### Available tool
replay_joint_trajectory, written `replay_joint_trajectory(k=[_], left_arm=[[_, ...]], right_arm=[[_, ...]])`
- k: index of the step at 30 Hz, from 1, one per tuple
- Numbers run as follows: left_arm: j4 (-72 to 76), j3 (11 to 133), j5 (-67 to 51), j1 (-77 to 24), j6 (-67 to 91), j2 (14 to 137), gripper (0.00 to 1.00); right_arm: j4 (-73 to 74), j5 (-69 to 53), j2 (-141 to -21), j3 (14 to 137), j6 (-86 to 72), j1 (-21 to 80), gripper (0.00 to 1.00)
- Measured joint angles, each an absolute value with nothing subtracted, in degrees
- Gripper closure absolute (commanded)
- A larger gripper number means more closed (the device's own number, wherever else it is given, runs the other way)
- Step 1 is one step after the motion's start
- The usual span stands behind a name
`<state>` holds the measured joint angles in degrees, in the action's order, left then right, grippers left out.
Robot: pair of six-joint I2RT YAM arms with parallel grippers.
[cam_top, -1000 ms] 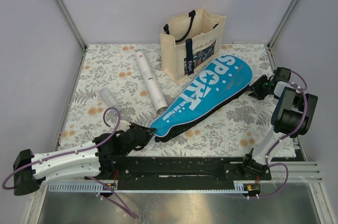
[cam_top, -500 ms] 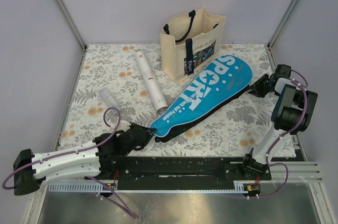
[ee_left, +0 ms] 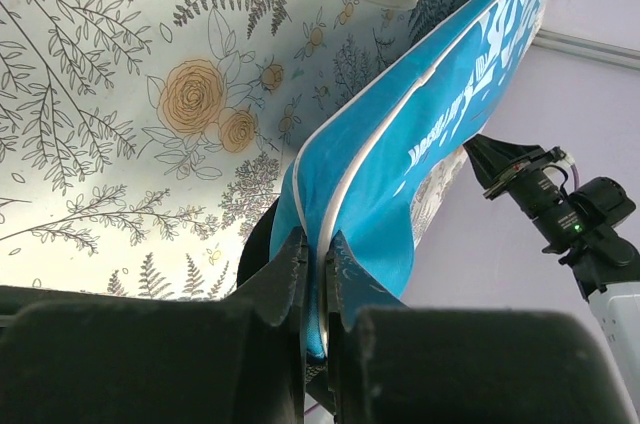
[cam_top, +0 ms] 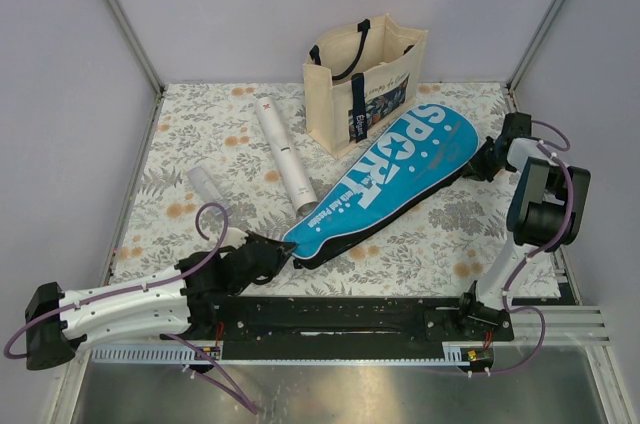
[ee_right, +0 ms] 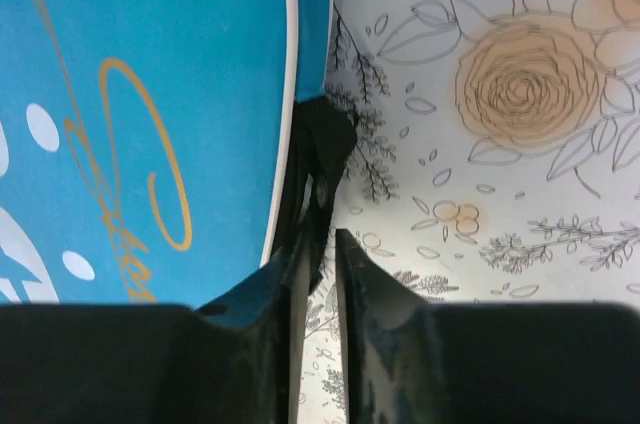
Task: Pack up the badminton gear
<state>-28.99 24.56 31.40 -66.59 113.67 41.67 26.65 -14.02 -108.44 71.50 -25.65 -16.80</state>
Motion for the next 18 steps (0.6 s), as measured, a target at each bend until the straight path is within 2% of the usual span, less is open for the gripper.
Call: replay_joint_trajectory(k=[3, 9, 14, 18], left_arm=[[-29.61, 25.36, 31.29, -66.54, 113.67, 41.5, 1.0], [-30.09, 27.03, 31.27, -66.5, 113.67, 41.28, 1.0], [-30.11, 27.07, 30.98, -66.46, 113.67, 41.82, 1.0], [-30.11, 27.07, 30.68, -66.41, 113.67, 41.91, 1.0]], right_arm=[[24.38, -14.81, -105.3, 67.64, -26.94, -16.71, 0.51], [16.32, -20.6, -90.48, 51.62, -33.39, -16.6, 0.34], [5.96, -22.9, -83.94, 40.49, -40.1, -14.33, 0.25], [-5.17, -23.35, -83.46, 33.63, -45.63, -10.46, 0.24]])
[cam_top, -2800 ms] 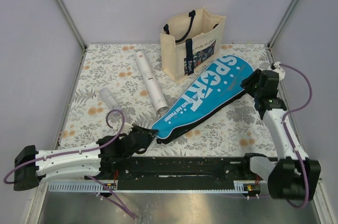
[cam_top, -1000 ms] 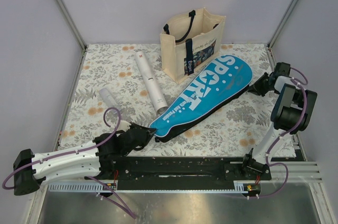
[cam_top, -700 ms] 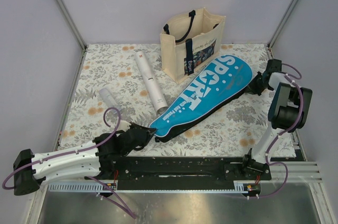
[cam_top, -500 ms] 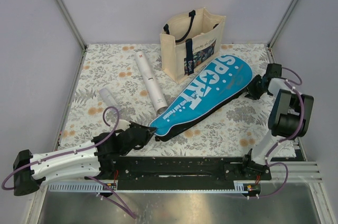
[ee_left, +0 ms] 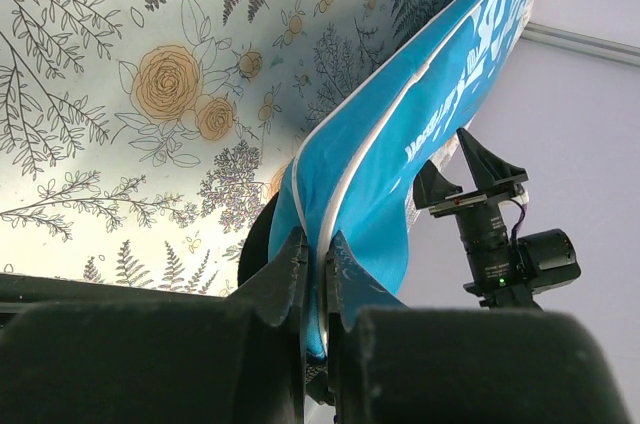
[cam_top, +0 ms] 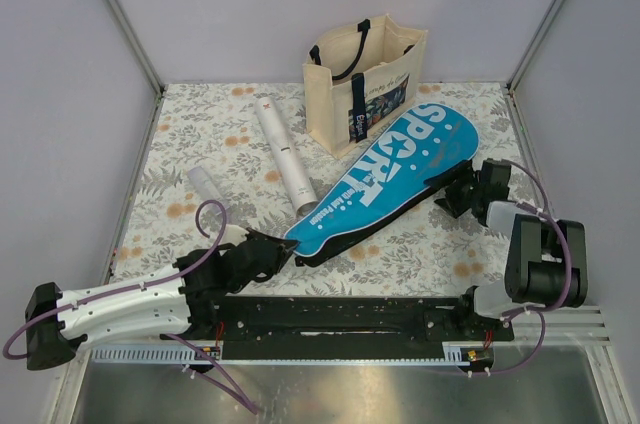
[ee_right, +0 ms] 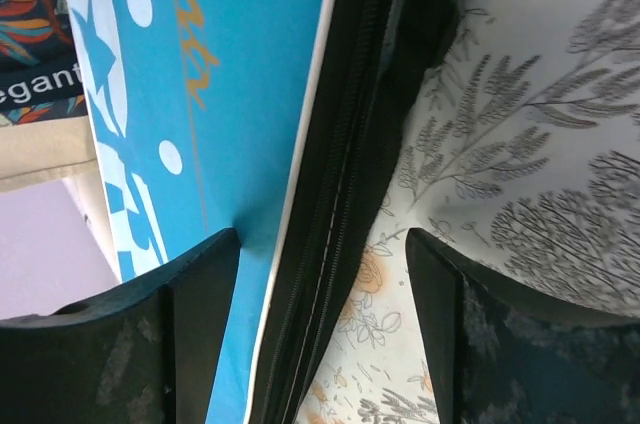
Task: Pack up the badminton gear
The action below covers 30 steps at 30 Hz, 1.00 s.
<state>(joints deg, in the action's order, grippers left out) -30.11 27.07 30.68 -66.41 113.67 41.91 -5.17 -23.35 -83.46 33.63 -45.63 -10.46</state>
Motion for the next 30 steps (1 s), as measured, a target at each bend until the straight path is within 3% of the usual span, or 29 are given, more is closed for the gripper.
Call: replay_joint_trajectory(k=[4, 7, 10, 13, 16, 19, 21, 25, 30], left_arm=[[-30.09, 27.09, 30.59, -66.41, 113.67, 42.13, 1.0], [-30.09, 27.2, 30.5, -66.41, 113.67, 42.13, 1.0], [-30.04, 27.29, 30.41, -66.41, 113.67, 42.13, 1.0], [-30.0, 27.29, 30.44, -66.41, 113.67, 42.13, 0.99], [-29.71, 27.27, 30.65, -66.41, 113.45, 41.8, 0.69], [-28.93, 27.16, 32.23, -66.41, 110.26, 39.88, 0.44], [-27.99, 27.09, 33.93, -66.39, 106.17, 38.13, 0.36], [-26.26, 27.11, 37.8, -66.35, 95.0, 36.36, 0.28], [-23.35, 27.42, 40.88, -66.35, 74.48, 36.97, 0.27]], right_arm=[[-15.97, -24.23, -86.63, 30.55, -50.46, -8.62, 0.24], [-25.19, -25.12, -91.35, 29.8, -54.24, -7.66, 0.32], [-32.67, -25.23, -94.67, 28.51, -57.32, -6.68, 0.5], [-39.27, -25.61, -96.36, 26.7, -60.2, -6.35, 0.78], [-42.96, -26.11, -95.98, 25.8, -62.67, -6.31, 1.0], [-41.1, -25.54, -92.36, 25.36, -64.4, -6.33, 1.0], [-37.52, -25.34, -88.18, 25.41, -64.79, -6.31, 1.0], [-24.36, -24.03, -79.22, 28.16, -64.55, -6.26, 1.0], [-7.44, -21.15, -73.38, 35.09, -64.1, -6.15, 1.0]])
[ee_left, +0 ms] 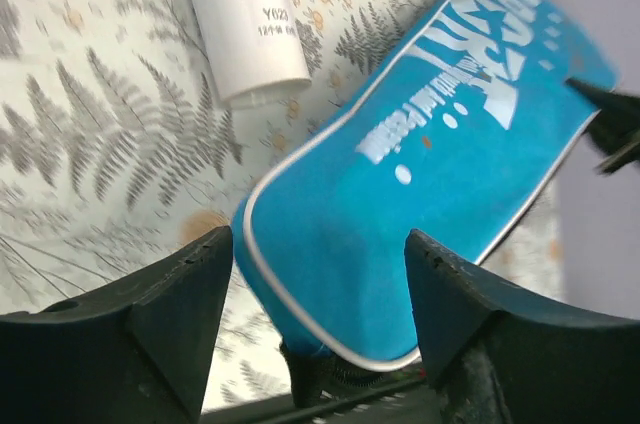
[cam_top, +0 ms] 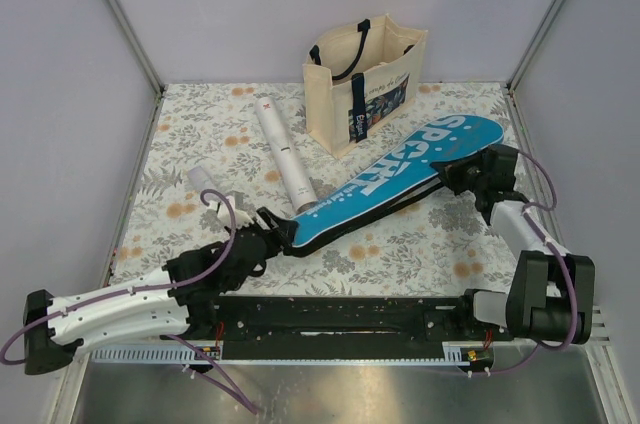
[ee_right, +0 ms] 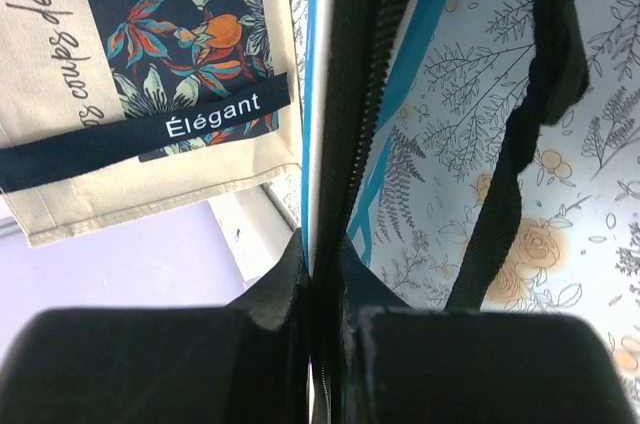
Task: Pack up the badminton gear
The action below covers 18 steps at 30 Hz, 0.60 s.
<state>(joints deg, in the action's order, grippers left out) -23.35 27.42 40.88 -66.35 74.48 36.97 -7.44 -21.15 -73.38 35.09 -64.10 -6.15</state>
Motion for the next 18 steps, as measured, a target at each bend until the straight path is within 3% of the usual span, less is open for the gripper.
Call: replay_joint_trajectory(k=[9, 18], left_arm=[[-13.82, 28.12, 38.35, -66.3, 34.61, 36.42, 0.25], [-0.45, 21.15, 16.75, -68.73, 4.12, 32.53, 0.26]], right_arm=[[8.56, -18.65, -72.95, 42.5, -63.92, -6.15, 1.0], [12.47, -17.91, -76.64, 46.96, -67.33, -6.15, 1.0]])
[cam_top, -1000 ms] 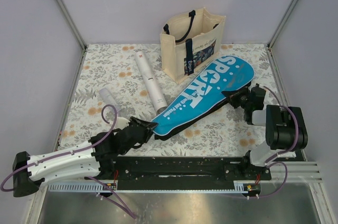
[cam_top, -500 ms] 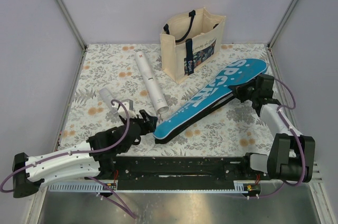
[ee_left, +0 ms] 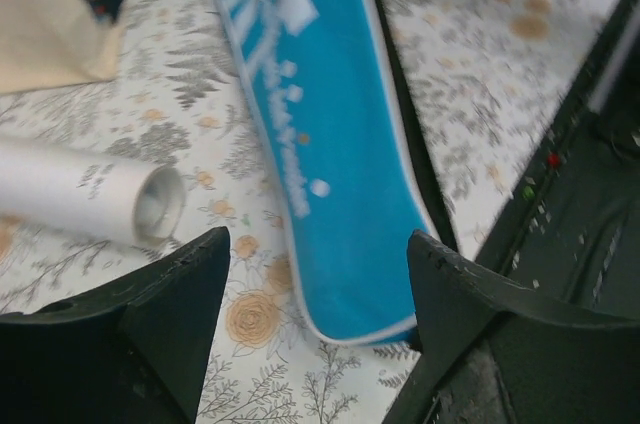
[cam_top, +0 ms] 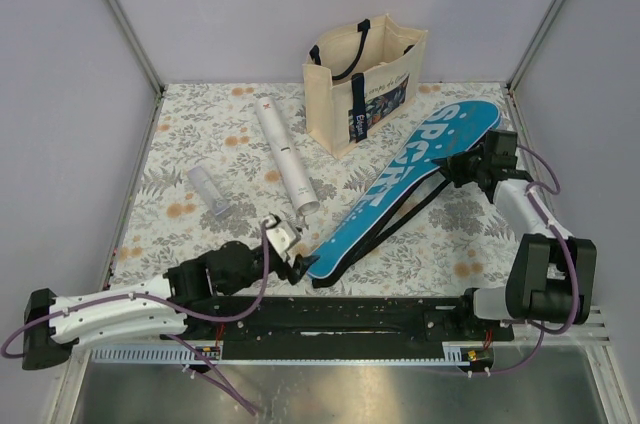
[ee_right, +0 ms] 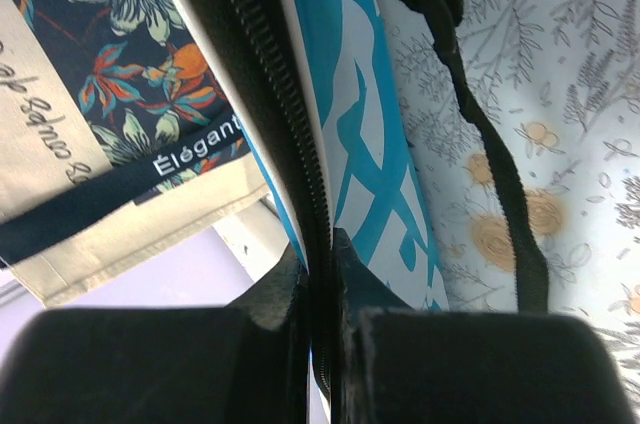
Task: Pack up the badminton gear
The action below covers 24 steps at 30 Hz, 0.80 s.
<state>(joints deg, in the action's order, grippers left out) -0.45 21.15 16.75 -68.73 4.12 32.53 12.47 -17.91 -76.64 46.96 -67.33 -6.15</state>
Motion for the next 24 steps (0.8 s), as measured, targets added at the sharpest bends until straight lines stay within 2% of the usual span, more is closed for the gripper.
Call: replay_joint_trajectory(k=[9, 24], left_arm=[[2.81, 15.29, 12.27, -78.15, -10.96, 35.42, 0.21], [12.86, 14.2, 21.98, -82.67, -21.87, 54.5, 0.2]], right_arm=[[12.34, -21.12, -87.35, 54.72, -70.35, -6.15, 1.0], [11.84, -26.13, -89.23, 55.29, -70.83, -7.99, 1.0]])
